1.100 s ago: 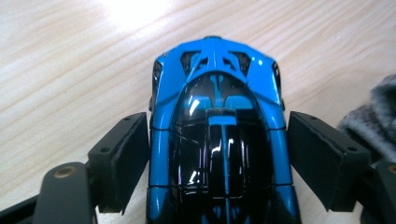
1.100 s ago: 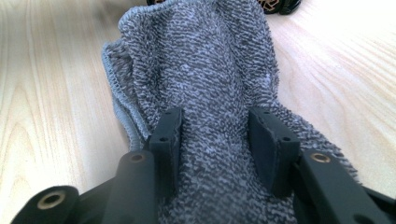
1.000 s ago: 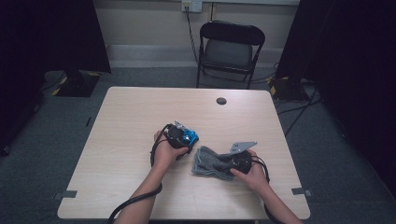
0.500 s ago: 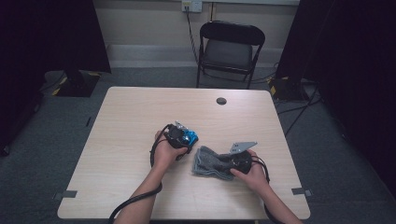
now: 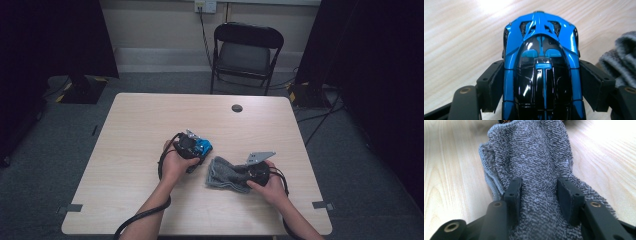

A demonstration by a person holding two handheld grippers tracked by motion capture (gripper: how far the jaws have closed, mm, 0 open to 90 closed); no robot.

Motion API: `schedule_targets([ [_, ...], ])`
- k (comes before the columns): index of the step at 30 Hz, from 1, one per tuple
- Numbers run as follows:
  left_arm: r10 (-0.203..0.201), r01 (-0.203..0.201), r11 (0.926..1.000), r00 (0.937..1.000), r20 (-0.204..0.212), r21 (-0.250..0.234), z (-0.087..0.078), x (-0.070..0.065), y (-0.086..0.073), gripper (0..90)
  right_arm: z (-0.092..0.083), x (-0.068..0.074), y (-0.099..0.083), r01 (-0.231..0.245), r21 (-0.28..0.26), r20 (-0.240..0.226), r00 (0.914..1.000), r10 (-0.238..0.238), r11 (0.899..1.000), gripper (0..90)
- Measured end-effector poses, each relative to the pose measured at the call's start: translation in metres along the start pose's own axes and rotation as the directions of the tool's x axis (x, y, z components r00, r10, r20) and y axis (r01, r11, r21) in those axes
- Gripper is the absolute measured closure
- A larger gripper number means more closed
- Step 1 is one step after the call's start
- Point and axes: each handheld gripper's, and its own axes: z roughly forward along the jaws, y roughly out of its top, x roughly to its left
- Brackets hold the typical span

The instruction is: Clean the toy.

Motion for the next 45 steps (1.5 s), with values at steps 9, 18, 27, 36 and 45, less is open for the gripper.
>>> schedule_targets([
  [9, 0.010, -0.010, 0.9998, 0.9999, 0.001, 0.018, 0.003, -0.001, -0.001, 27.1, 0.000, 0.000, 0.000, 0.001, -0.001, 0.002, 1.0000, -0.001, 1.000, 56.3],
  [18, 0.011, -0.010, 0.9992, 0.9997, -0.022, 0.039, 0.009, -0.003, -0.002, 26.1, 0.000, 0.000, -0.001, 0.002, -0.006, 0.000, 1.0000, -0.002, 1.000, 56.2],
  [27, 0.018, -0.018, 0.9997, 0.9997, -0.015, 0.016, 0.012, -0.001, -0.007, 23.2, 0.000, 0.000, -0.001, 0.001, -0.007, -0.002, 1.0000, -0.001, 1.000, 56.2],
  [36, 0.016, -0.016, 0.9998, 0.9998, -0.011, -0.007, 0.012, 0.000, -0.010, 21.5, 0.000, 0.000, -0.001, 0.001, -0.006, -0.001, 1.0000, -0.001, 1.000, 56.2],
  [45, -0.004, 0.004, 0.9995, 1.0000, -0.005, 0.031, 0.006, 0.002, -0.004, 20.5, 0.000, 0.000, -0.001, -0.001, -0.008, -0.003, 1.0000, 0.001, 1.000, 56.2],
])
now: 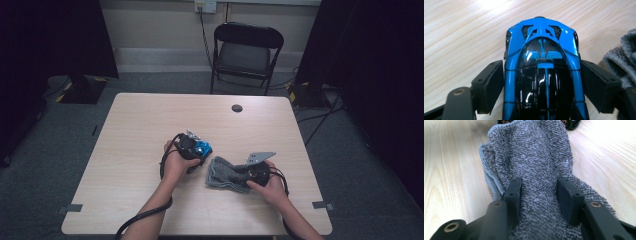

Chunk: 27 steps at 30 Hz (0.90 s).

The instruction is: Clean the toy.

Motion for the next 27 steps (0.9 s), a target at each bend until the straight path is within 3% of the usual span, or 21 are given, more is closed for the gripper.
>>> schedule_targets([
  [5, -0.016, 0.016, 0.9999, 0.9997, 0.016, -0.002, 0.0001, -0.0007, -0.0052, 17.8, 0.0002, -0.0001, 0.0000, -0.001, -0.002, 0.001, 1.0000, 0.001, 1.000, 56.2],
  [7, 0.007, -0.007, 1.0000, 0.9999, 0.013, 0.007, 0.0015, -0.0015, -0.0076, 17.2, 0.0002, -0.0002, 0.0000, -0.002, -0.002, 0.000, 1.0000, 0.002, 1.000, 56.2],
  [9, 0.001, -0.001, 1.0000, 1.0000, 0.005, 0.002, 0.0025, -0.0027, -0.0075, 16.4, 0.0003, -0.0001, 0.0000, -0.003, -0.003, 0.002, 1.0000, 0.003, 1.000, 56.2],
  [12, 0.028, -0.027, 0.9995, 0.9996, -0.004, 0.018, 0.0012, -0.0046, -0.0057, 20.7, 0.0003, 0.0000, -0.0001, -0.003, -0.003, 0.003, 1.0000, 0.003, 1.000, 56.2],
  [14, 0.021, -0.021, 0.9996, 0.9997, -0.011, 0.017, 0.0000, -0.0041, -0.0059, 25.8, 0.0003, -0.0001, -0.0002, -0.003, -0.004, 0.003, 1.0000, 0.003, 1.000, 56.2],
  [21, 0.010, -0.010, 0.9999, 0.9997, -0.022, 0.012, -0.0013, -0.0057, -0.0076, 26.1, 0.0004, 0.0002, -0.0001, -0.003, -0.004, 0.005, 1.0000, 0.003, 1.000, 56.2],
  [27, 0.003, -0.003, 0.9999, 1.0000, -0.006, 0.015, -0.0047, -0.0033, -0.0092, 26.1, 0.0005, 0.0001, 0.0001, -0.005, -0.003, 0.005, 1.0000, 0.005, 1.000, 56.3],
])
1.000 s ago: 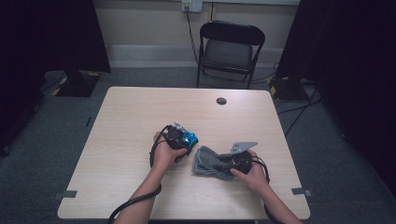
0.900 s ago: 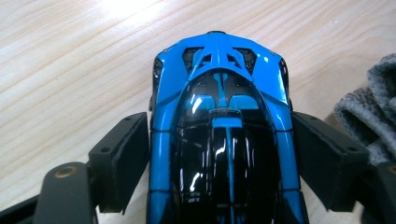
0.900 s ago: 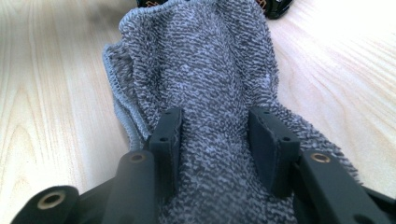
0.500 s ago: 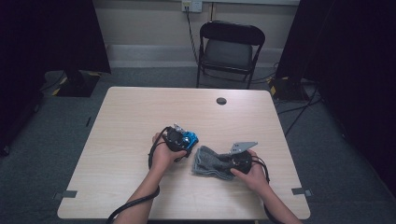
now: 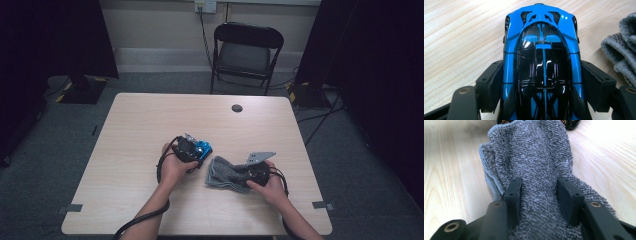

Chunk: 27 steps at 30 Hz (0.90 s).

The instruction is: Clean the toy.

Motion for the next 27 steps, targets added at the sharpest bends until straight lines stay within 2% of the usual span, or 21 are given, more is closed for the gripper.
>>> schedule_targets([
  [3, 0.009, -0.009, 0.9997, 0.9999, 0.008, -0.024, -0.005, 0.002, 0.000, 28.2, 0.000, 0.000, 0.000, -0.001, 0.000, 0.001, 1.0000, 0.001, 1.000, 56.3],
  [8, 0.031, -0.031, 0.9995, 0.9995, 0.008, -0.006, -0.007, 0.002, -0.001, 28.3, 0.000, 0.000, 0.000, -0.001, 0.000, 0.003, 1.0000, 0.001, 1.000, 56.3],
  [13, 0.025, -0.025, 0.9997, 0.9996, 0.016, 0.005, -0.009, 0.001, 0.001, 28.3, 0.000, 0.000, 0.000, -0.002, -0.001, 0.004, 1.0000, 0.002, 1.000, 56.3],
  [19, 0.029, -0.029, 0.9994, 0.9994, 0.019, -0.021, -0.016, 0.001, 0.003, 28.3, 0.000, 0.000, 0.000, -0.001, -0.001, 0.004, 1.0000, 0.001, 1.000, 56.3],
  [25, 0.041, -0.040, 0.9989, 0.9989, 0.022, -0.024, -0.022, 0.001, 0.003, 28.3, 0.000, 0.000, 0.000, -0.002, -0.001, 0.004, 1.0000, 0.002, 1.000, 56.0],
  [27, 0.042, -0.041, 0.9987, 0.9988, 0.026, -0.029, -0.024, 0.000, 0.002, 28.3, 0.000, 0.001, 0.000, 0.012, 0.003, 0.006, 0.9999, -0.012, 1.000, 55.7],
])
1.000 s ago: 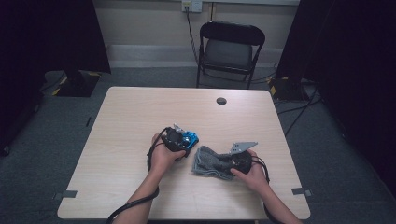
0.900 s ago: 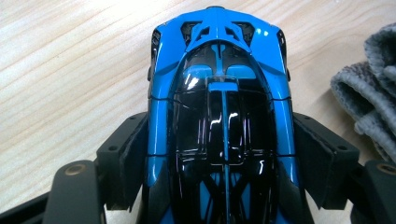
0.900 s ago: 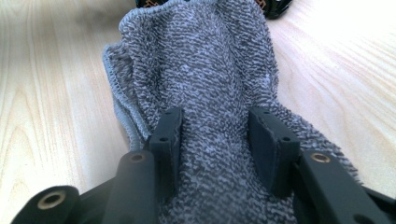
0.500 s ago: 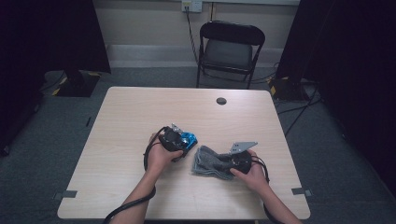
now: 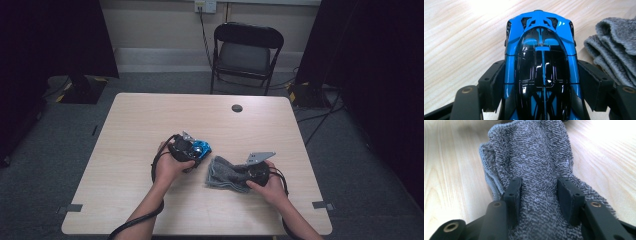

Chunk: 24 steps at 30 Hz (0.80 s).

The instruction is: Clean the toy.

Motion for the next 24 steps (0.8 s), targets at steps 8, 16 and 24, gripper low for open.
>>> schedule_targets([
  [8, 0.023, -0.023, 0.9997, 0.9996, 0.014, -0.005, -0.007, -0.003, -0.004, 28.3, 0.002, 0.007, 0.008, -0.017, 0.054, 0.074, 0.9972, 0.013, 0.998, 64.1],
  [16, 0.055, -0.054, 0.9982, 0.9976, 0.042, -0.027, -0.024, -0.010, -0.005, 28.3, 0.004, 0.013, 0.014, -0.053, 0.085, 0.161, 0.9862, 0.039, 0.995, 80.8],
  [24, 0.103, -0.099, 0.9935, 0.9919, 0.075, -0.057, -0.039, -0.018, -0.013, 28.3, -0.019, -0.021, 0.026, -0.189, 0.016, 0.243, 0.9532, 0.180, 0.982, 81.3],
])
